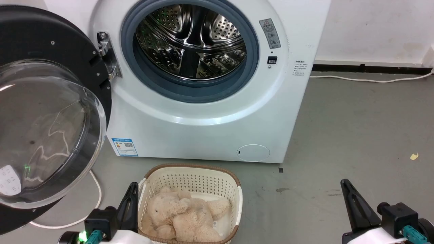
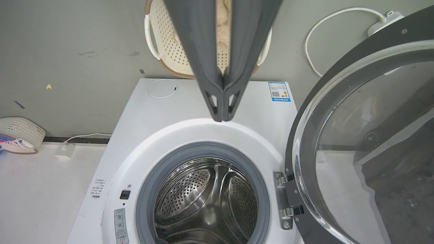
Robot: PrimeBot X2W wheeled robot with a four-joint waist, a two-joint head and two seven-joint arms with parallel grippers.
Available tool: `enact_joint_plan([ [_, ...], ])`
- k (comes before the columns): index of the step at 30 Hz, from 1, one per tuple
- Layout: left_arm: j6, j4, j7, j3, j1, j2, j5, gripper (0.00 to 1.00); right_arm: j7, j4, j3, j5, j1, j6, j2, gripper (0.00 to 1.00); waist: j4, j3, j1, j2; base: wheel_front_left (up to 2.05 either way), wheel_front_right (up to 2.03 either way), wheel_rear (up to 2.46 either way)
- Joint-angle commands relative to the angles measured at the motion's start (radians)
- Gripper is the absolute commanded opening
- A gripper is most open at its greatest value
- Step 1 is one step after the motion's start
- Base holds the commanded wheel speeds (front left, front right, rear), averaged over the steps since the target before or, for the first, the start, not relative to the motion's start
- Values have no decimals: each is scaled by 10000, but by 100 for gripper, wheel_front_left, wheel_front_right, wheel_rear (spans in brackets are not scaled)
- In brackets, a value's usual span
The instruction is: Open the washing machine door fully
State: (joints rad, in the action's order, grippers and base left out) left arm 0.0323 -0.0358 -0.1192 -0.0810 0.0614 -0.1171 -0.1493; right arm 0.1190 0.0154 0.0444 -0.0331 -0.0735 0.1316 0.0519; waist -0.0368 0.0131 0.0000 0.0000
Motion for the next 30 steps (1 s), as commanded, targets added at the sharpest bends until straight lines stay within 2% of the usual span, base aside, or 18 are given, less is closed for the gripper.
enact_joint_plan([
  [1, -23, 44, 56, 61, -153, 33, 111, 0, -49, -56, -37, 59, 120, -5, -9, 0, 8, -3, 0, 0, 0, 0, 0],
  [30, -201, 230, 730, 506, -427, 410, 931, 0, -726, -114, -278, 220, 485, -8, -14, 0, 222, -79, 0, 0, 0, 0, 0],
])
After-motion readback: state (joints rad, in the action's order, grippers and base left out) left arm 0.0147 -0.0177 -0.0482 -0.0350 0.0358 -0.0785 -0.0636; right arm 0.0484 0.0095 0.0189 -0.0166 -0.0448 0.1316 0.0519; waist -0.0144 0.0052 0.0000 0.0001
